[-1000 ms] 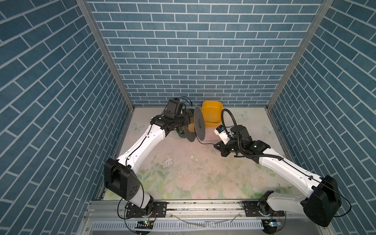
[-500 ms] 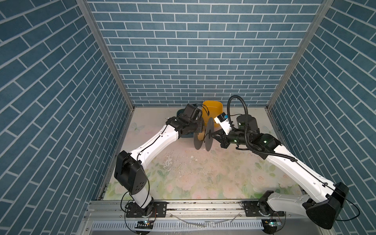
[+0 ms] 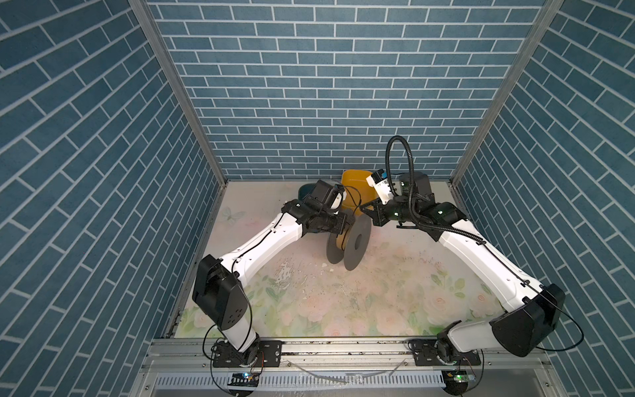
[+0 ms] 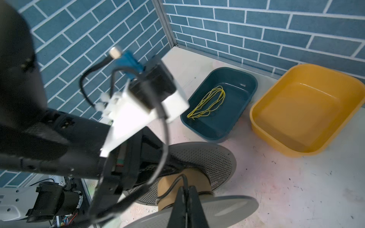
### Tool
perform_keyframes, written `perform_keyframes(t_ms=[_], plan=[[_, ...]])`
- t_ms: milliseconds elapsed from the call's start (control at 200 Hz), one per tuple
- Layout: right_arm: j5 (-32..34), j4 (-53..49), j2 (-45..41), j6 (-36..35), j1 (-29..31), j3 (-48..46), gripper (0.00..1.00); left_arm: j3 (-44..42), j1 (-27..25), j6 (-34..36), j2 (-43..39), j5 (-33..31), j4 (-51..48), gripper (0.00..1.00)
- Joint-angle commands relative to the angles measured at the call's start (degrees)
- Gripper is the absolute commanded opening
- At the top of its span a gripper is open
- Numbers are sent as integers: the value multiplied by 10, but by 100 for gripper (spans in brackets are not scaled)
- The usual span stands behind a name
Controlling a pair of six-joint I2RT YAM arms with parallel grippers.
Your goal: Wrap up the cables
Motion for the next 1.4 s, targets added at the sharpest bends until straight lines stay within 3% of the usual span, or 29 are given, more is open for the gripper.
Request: perform_keyframes(t_ms=[0,335,600,980,1395], plan=[[-51,-20,8,-22,-19,33,0,1,-1,32,-30,56,1,0],[-139,-14,33,-38,-50,3,0,-20,5,28,-51,121,33,0],[-158,39,23,-13,-81,-72,0,-64,55,-17,-79,213,95,0],[-269,100,29,-6,-123,-155,0,-123,106,-136,-90,345,246,0],[-392,218,50,17,-182,-210,0,-145,120,-211,-73,401,333,0]])
